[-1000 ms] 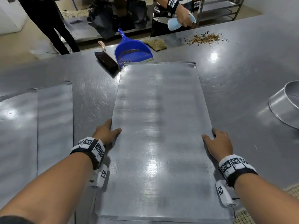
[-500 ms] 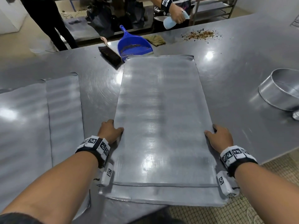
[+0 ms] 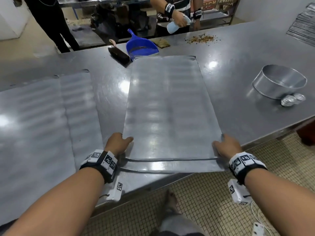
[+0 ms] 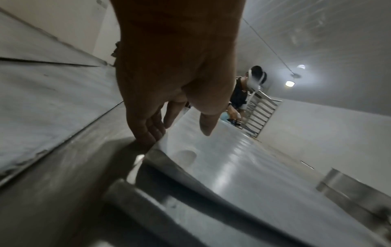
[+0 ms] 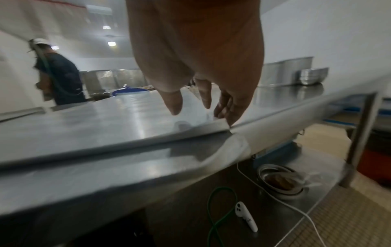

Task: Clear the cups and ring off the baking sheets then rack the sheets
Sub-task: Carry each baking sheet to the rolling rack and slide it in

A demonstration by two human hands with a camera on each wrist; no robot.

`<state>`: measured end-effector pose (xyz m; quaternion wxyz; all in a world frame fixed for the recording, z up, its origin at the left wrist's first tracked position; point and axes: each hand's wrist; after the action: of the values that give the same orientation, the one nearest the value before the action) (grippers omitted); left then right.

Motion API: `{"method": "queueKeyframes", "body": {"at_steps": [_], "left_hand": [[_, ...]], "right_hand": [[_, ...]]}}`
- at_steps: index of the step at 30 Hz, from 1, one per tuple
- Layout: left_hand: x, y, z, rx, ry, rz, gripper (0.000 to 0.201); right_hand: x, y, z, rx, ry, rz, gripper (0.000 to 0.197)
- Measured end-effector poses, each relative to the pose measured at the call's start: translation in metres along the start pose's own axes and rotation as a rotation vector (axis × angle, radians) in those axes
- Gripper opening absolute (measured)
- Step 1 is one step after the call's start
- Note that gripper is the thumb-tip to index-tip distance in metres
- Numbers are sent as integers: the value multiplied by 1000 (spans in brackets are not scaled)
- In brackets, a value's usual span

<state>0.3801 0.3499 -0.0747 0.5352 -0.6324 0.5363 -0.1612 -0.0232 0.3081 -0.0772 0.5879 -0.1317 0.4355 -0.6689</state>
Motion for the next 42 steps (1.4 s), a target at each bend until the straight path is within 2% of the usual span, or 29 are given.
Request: {"method": "queueKeyframes", "body": {"at_steps": [1,3,6,8,10,12,14,18,22,33,36,40,42], "left_hand": [[-10,1,-2,19,38,-10,58],[-33,10,-5,146,142,2,85],[-55,34,-6,375,425,60,108],[-68,54,-1,491,557,147,107],[-75,69,7,538,592,132,93],[-79,76,12,512,584,82,74],[-83,80,14,478,575,54,62],[-96,86,13,445,541,19,50],[-107,93,14,418,521,-48,44],[-183,128,-8,314,393,-127,38],[-207,137,-13,282,321,-164,39],[-229,143,-14,169,237,-197,58],[-231,143,-14,82,147,-261,49]], "right_hand": [[-7,2,0,-53,-46,-5,50],[-29,9,-1,-146,-186,32,68],[-61,26,-5,-173,-384,233,85],[-75,33,-16,-272,-441,278,92],[-80,34,-28,-283,-469,288,86],[-79,33,-37,-225,-476,290,74],[-81,33,-44,-165,-492,273,60],[-86,40,-54,-93,-503,213,40],[-90,40,-59,-76,-523,177,29],[-89,3,-114,-128,-605,209,34],[-91,-11,-125,-214,-658,199,43],[-89,-30,-129,-276,-743,230,51],[-76,-39,-137,-267,-720,162,45]]}}
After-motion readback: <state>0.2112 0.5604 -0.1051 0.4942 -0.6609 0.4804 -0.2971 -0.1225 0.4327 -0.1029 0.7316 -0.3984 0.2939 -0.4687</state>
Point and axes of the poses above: each hand's wrist, its own x-axis towards the middle knuckle, its own y-axis out of the palm, z = x × y, and after that the axes turned 11 degrees about x, right-handed
